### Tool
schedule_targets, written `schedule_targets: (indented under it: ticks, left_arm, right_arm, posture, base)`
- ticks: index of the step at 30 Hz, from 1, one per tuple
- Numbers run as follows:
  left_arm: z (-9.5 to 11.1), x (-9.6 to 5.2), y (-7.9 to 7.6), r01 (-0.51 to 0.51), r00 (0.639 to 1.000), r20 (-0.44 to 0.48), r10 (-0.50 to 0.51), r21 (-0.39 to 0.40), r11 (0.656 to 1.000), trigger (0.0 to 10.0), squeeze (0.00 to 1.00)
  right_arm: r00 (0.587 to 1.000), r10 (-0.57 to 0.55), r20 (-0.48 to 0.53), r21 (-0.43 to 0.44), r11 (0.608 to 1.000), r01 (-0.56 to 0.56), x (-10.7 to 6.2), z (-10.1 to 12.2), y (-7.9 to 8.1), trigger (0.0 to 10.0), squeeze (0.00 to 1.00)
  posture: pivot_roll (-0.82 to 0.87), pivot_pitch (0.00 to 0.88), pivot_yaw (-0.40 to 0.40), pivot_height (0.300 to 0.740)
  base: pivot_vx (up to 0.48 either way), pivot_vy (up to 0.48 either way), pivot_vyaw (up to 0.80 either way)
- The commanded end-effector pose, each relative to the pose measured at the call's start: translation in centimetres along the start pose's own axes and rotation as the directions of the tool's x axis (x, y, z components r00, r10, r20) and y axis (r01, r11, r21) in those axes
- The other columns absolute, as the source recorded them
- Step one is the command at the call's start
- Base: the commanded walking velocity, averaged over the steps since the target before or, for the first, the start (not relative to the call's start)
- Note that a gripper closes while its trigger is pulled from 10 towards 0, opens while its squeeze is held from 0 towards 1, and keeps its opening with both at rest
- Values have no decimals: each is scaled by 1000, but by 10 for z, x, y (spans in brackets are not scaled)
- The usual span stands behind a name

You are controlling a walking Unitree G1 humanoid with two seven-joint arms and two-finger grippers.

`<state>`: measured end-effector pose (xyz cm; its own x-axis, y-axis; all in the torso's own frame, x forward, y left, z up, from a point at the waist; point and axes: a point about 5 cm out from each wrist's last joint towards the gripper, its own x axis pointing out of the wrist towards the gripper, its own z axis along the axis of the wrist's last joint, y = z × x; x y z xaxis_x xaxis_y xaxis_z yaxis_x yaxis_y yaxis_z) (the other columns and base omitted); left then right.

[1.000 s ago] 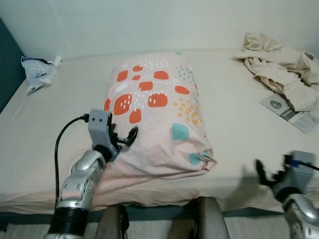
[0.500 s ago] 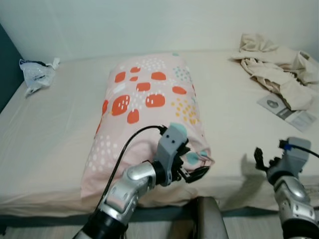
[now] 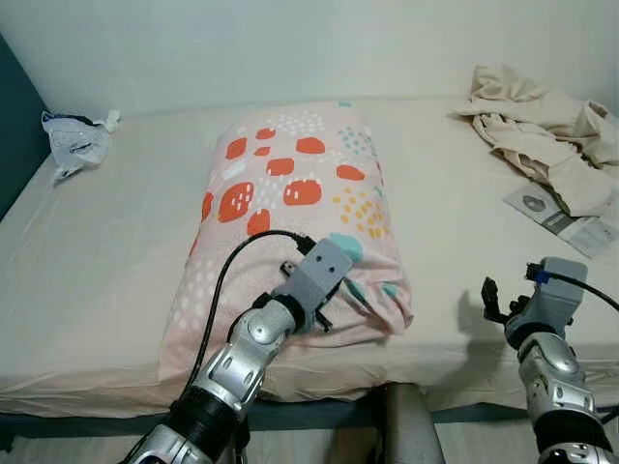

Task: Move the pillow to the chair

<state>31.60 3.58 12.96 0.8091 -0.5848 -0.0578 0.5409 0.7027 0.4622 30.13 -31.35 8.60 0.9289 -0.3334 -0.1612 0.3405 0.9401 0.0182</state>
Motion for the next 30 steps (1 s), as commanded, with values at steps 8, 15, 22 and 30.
schedule_targets:
  ticks: [8,15,22,30]
  left_arm:
    - [-27,-15,-2,94,994,-72,-85,129,987,0,0]
    - [-55,-50,3,315,941,-171,-292,128,941,0,0]
    - [-110,-122,71,359,838,-487,-247,150,921,0,0]
    - [-97,-137,104,209,888,-439,-137,122,970,0,0]
  right_arm:
    - [1000,-2,-12,1,1000,2,-1,-8,2,10000,0]
    - [1000,-3,-10,0,1000,3,-1,-9,2,10000,0]
    - [1000,0,-13,0,1000,0,-2,-13,4,10000,0]
    - [1000,10,-14,4,1000,-9,-1,-14,9,10000,0]
  posture:
    - [40,147,29,581]
    - [44,131,30,581]
    - [52,127,33,581]
    - [62,130,30,581]
  base:
    - [0,0,0]
    - [0,0,0]
    - [0,0,0]
    - [0,0,0]
